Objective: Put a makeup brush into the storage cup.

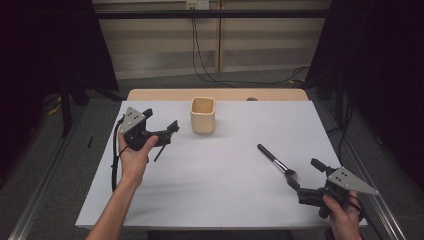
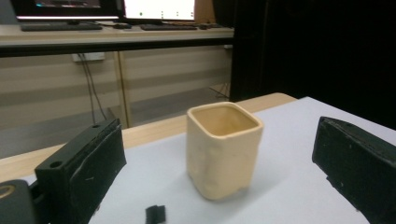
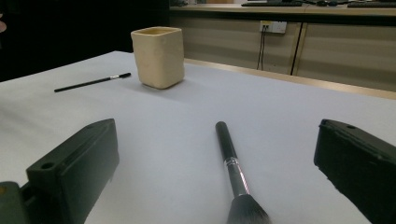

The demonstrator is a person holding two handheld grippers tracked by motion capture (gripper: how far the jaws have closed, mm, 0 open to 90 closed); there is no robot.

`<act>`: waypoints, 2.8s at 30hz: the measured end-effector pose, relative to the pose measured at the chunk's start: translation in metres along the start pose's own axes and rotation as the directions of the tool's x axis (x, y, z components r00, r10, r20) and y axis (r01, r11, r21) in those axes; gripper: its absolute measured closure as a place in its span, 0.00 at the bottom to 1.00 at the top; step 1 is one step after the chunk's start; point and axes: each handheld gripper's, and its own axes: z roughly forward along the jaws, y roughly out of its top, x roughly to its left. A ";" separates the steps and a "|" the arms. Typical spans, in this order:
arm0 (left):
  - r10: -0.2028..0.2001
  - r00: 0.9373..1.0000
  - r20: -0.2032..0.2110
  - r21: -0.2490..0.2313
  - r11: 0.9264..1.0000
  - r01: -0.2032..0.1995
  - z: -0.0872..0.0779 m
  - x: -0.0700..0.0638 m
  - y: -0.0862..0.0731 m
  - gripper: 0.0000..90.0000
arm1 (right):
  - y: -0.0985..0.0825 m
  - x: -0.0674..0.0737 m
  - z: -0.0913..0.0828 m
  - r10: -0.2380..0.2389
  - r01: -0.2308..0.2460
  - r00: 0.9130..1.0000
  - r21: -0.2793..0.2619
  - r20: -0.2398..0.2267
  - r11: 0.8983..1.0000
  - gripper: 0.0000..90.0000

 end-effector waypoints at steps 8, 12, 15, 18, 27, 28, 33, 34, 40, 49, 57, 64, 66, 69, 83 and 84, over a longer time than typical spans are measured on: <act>-0.009 0.999 -0.031 -0.006 1.000 0.009 0.011 0.013 0.007 0.03 | 0.000 0.000 0.001 0.003 -0.003 1.000 0.000 -0.001 1.000 0.00; 0.002 0.999 -0.053 0.015 1.000 -0.001 0.017 0.019 0.006 0.03 | 0.000 0.000 0.002 0.014 -0.014 1.000 0.005 -0.006 1.000 0.00; -0.010 0.998 -0.054 0.023 1.000 0.012 0.023 0.024 0.004 0.03 | 0.000 0.000 0.002 0.011 -0.011 1.000 0.005 -0.009 1.000 0.00; -0.009 0.998 -0.060 0.022 1.000 0.010 0.030 0.027 0.002 0.04 | 0.000 0.001 0.002 0.011 -0.011 1.000 0.004 -0.010 1.000 0.00; -0.017 0.997 -0.075 0.007 1.000 0.017 0.043 0.035 0.010 0.04 | 0.000 0.000 0.002 0.012 -0.012 1.000 0.005 -0.009 1.000 0.00; -0.016 0.997 -0.076 0.007 1.000 0.017 0.044 0.035 0.012 0.04 | 0.000 0.000 0.002 0.014 -0.014 1.000 0.004 -0.008 1.000 0.00; -0.025 0.996 -0.080 0.004 1.000 0.025 0.055 0.040 0.013 0.04 | 0.000 0.000 0.003 0.006 -0.006 1.000 0.008 -0.013 1.000 0.00; -0.025 0.996 -0.085 0.007 1.000 0.025 0.058 0.041 0.012 0.04 | 0.000 0.001 0.003 0.012 -0.011 1.000 0.007 -0.011 1.000 0.00; -0.029 0.995 -0.092 0.056 0.998 0.035 0.069 0.048 0.007 0.04 | -0.001 -0.001 0.002 0.005 -0.005 1.000 0.011 -0.013 1.000 0.00; -0.019 0.997 -0.081 0.211 0.977 0.036 0.073 0.054 0.018 0.04 | -0.001 0.000 0.002 0.004 -0.004 1.000 0.013 -0.013 1.000 0.00; -0.017 0.996 -0.083 0.366 0.929 0.047 0.076 0.061 0.021 0.05 | -0.001 -0.001 0.002 0.002 -0.002 1.000 0.016 -0.012 1.000 0.00; 0.004 0.998 -0.061 0.479 0.878 0.026 0.083 0.062 0.021 0.05 | -0.001 0.000 0.002 0.005 -0.005 1.000 0.014 -0.013 1.000 0.00; 0.006 0.998 -0.056 0.515 0.857 0.024 0.086 0.061 0.022 0.05 | -0.001 0.000 0.001 0.005 -0.005 1.000 0.015 -0.012 1.000 0.00; -0.005 0.998 -0.057 0.565 0.825 0.036 0.090 0.060 0.022 0.06 | -0.001 0.000 0.002 0.006 -0.005 1.000 0.017 -0.012 1.000 0.00; -0.091 0.995 -0.031 0.811 0.580 0.079 0.110 0.062 0.006 0.07 | -0.001 -0.001 0.002 0.001 0.000 1.000 0.019 -0.017 1.000 0.00; -0.082 0.996 -0.023 0.820 0.569 0.066 0.112 0.061 0.004 0.07 | -0.001 -0.001 0.002 0.001 0.000 1.000 0.019 -0.017 1.000 0.00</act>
